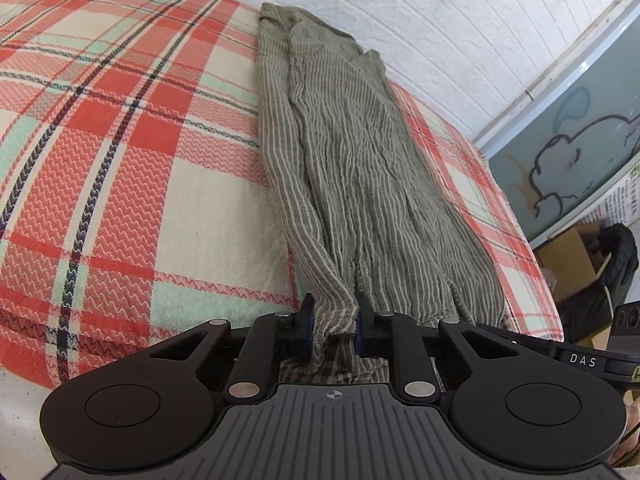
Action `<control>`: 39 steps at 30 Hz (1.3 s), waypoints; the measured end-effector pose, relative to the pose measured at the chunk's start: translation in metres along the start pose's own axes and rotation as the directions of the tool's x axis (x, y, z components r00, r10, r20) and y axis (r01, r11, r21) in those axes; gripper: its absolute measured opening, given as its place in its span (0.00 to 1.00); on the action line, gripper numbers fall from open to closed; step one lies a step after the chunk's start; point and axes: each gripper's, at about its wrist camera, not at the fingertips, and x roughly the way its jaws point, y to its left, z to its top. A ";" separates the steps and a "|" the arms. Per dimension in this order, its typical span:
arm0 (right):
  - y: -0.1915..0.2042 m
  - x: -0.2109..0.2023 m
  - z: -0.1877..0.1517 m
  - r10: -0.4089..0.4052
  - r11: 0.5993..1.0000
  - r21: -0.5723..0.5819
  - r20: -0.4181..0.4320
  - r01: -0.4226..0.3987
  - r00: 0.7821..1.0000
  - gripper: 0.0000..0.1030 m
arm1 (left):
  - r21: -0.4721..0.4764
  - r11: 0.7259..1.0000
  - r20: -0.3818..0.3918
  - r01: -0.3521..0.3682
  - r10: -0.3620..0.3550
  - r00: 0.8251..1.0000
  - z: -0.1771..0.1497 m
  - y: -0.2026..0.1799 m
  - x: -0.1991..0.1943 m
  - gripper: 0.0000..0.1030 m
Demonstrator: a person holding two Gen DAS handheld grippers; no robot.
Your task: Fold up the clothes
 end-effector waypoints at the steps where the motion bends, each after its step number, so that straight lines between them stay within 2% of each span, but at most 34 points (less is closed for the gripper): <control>1: 0.000 0.000 0.000 0.002 1.000 0.001 0.001 -0.002 1.000 0.22 | 0.002 1.000 0.001 -0.002 0.002 1.000 0.000 0.000 0.000 0.13; 10: 0.000 0.000 -0.001 0.006 1.000 -0.003 0.008 -0.006 1.000 0.22 | 0.008 1.000 0.018 -0.015 0.015 1.000 -0.003 -0.003 -0.003 0.09; 16: -0.003 -0.008 -0.002 0.036 0.999 0.013 0.028 -0.036 0.999 0.18 | 0.026 0.999 0.058 0.019 -0.020 0.998 -0.002 -0.009 -0.017 0.07; 23: -0.017 -0.003 -0.001 0.063 0.996 0.064 -0.010 -0.062 0.998 0.18 | 0.003 1.000 0.021 -0.005 0.005 1.000 -0.010 0.000 -0.007 0.08; 24: -0.017 -0.004 0.000 0.067 0.996 0.061 -0.018 -0.066 0.998 0.18 | -0.006 1.000 0.025 0.001 -0.001 1.000 -0.009 0.001 -0.009 0.22; 26: -0.017 -0.006 0.003 0.083 0.995 0.051 -0.036 -0.081 0.996 0.22 | -0.022 1.000 0.045 0.007 -0.006 0.999 -0.006 0.002 -0.018 0.40; 29: -0.026 -0.014 0.014 0.106 0.991 0.088 -0.056 -0.101 0.993 0.34 | -0.035 0.999 0.096 0.011 -0.007 0.995 0.004 0.000 -0.037 0.48; 32: -0.029 -0.030 0.033 0.094 0.992 0.087 -0.015 -0.093 0.995 0.43 | -0.036 0.999 0.181 0.018 -0.011 0.983 0.023 -0.002 -0.054 0.60; 34: -0.027 -0.037 0.049 0.082 0.995 0.054 0.025 -0.083 0.996 0.54 | -0.027 1.000 0.234 0.009 -0.002 0.972 0.039 -0.002 -0.056 0.67; 36: -0.025 -0.040 0.064 0.066 0.998 0.021 0.057 -0.067 0.996 0.57 | -0.021 1.000 0.243 -0.019 0.024 0.970 0.056 -0.001 -0.048 0.70; 39: -0.029 -0.033 0.068 0.082 0.996 0.031 0.036 -0.083 0.996 0.57 | -0.020 0.999 0.168 -0.037 0.040 0.985 0.062 0.006 -0.032 0.69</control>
